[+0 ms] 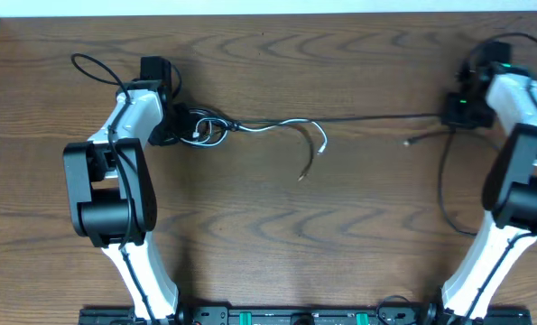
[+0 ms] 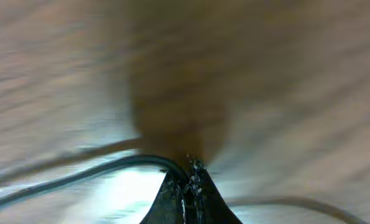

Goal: Untangle cables

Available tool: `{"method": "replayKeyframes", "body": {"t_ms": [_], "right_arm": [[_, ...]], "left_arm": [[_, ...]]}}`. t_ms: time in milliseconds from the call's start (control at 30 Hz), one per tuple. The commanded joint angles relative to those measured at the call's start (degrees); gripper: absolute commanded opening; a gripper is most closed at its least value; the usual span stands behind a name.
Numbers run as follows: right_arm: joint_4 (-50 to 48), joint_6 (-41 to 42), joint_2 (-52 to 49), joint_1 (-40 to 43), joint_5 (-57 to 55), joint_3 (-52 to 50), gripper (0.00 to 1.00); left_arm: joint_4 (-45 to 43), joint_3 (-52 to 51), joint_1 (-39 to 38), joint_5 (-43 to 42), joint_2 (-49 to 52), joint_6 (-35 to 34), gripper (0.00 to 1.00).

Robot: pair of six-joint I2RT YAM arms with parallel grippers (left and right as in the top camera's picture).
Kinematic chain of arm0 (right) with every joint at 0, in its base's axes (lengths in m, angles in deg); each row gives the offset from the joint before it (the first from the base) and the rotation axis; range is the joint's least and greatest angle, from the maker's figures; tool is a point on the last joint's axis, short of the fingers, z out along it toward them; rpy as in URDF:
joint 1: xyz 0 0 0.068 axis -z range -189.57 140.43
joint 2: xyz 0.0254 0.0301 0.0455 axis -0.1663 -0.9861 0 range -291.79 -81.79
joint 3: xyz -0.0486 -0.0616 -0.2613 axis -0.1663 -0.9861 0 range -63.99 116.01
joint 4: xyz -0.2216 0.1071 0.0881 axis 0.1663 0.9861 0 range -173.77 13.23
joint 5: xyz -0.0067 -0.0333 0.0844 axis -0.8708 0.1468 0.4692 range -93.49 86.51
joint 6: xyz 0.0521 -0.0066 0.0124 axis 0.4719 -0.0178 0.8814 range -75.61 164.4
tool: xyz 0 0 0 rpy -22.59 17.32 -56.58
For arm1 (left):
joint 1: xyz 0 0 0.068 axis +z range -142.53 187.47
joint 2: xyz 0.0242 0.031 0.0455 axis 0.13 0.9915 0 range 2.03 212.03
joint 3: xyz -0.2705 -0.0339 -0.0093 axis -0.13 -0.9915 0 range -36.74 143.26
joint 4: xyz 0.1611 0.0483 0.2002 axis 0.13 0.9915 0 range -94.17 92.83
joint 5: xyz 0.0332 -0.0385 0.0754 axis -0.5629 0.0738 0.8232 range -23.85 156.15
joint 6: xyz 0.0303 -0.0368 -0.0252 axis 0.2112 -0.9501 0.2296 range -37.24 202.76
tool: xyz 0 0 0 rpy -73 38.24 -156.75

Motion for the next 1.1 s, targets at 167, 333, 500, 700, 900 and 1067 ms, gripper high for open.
{"method": "replayKeyframes", "body": {"t_ms": [167,333,500,700,900,1067], "right_arm": [[0.55,2.1,-4.39,14.91,-12.41,-4.07,0.01],[0.57,3.8,-4.39,17.94,-11.87,-4.11,0.02],[1.57,1.79,-4.31,17.7,-10.14,-3.3,0.11],[6.4,-0.35,-4.28,14.45,-6.27,3.58,0.24],[12.72,-4.85,-4.28,7.76,-6.4,11.89,0.45],[18.45,-5.88,-4.28,2.38,-10.32,19.65,0.5]], "left_arm": [[0.13,-0.13,1.77,3.52,1.11,-1.38,0.31],[0.11,-0.13,1.77,3.5,1.11,-1.38,0.31],[-0.11,-0.13,1.77,3.04,1.11,-1.38,0.31],[-0.9,-0.13,1.77,-4.76,1.11,-1.33,0.32],[-0.98,-0.13,1.73,-5.73,1.11,-1.33,0.32],[-0.98,-0.13,1.73,-5.73,1.11,-1.33,0.32]]}}
